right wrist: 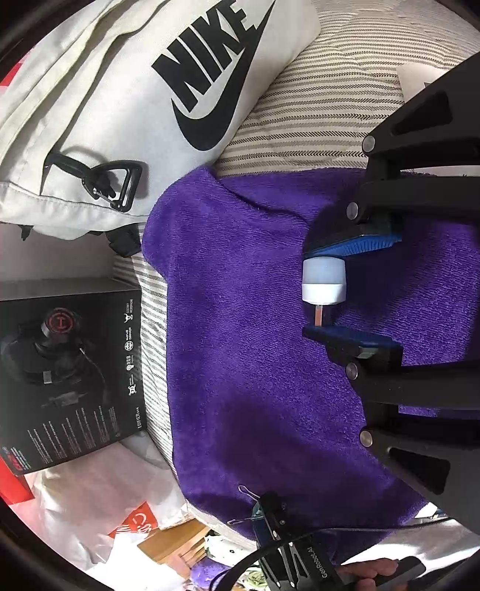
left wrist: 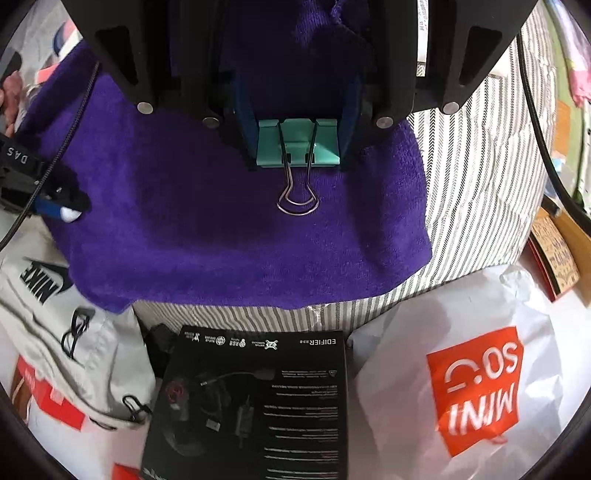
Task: Organize rigid objects
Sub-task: 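Carry the clip and USB light onto the purple towel and open both tools, then lift both tools away from the towel back toward the items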
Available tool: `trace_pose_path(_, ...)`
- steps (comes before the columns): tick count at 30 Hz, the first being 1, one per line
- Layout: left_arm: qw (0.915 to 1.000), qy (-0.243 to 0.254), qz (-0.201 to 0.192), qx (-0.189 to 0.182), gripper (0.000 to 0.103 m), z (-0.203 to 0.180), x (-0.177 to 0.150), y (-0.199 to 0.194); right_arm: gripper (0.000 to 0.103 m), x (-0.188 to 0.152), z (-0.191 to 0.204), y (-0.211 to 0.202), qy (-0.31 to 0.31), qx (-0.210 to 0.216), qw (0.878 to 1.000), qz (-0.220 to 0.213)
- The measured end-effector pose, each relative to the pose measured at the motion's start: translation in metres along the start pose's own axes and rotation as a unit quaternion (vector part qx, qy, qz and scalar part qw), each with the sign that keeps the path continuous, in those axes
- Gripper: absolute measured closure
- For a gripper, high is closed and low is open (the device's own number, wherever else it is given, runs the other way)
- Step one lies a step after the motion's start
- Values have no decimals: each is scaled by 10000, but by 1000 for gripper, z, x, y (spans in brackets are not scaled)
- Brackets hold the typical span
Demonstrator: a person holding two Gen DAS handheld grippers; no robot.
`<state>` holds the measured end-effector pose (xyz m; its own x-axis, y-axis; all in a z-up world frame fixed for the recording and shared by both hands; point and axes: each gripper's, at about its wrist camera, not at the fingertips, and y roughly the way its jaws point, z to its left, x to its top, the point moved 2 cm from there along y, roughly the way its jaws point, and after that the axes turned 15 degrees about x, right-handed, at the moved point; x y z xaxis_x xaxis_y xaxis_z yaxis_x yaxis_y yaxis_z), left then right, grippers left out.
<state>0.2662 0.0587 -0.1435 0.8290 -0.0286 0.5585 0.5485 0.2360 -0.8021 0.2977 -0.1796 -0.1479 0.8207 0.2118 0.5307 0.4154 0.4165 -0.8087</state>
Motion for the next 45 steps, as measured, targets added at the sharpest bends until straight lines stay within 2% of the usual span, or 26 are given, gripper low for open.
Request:
trace_pose_path(4,10000,-1,-2,63,63,-1,-1,-1,65,-1,3,1,-176,-50,9998,11)
trace_pose_path(6,10000,-5,7,60,59,-2,-2,-1,53,-1,3,0,-128,103,9999,41)
trace_pose_path(8,10000,56,28,77,51,-5,-5,-3,45,-2,5,0,-108,156,9998,80)
trace_pose_path(9,9999,62,-4,129,49,-5,-6,-4,43,-4,6,-2,-105,139,9998,98)
trace_pose_path(11,9999,66,49,111,44,-8,-11,-7,43,-7,7,-5,-127,128,9998,126)
trace_pose_path(15,9998,7,160,104,41,-9,-19,-14,39,-15,8,-20,-19,118,9999,104)
trace_pose_path(18,9998,-124,160,51,41,-5,-26,-26,38,-21,8,-38,100,238,9997,17)
trace_pose_path(25,9991,-405,71,-113,41,4,-45,-68,37,-44,8,-79,201,158,9996,-90)
trace_pose_path(35,9992,-291,211,-156,41,-7,-93,-104,36,-93,5,-109,350,72,9993,-61)
trace_pose_path(45,9987,-229,438,-101,41,-9,-133,-112,36,-131,11,-132,559,185,9982,-73)
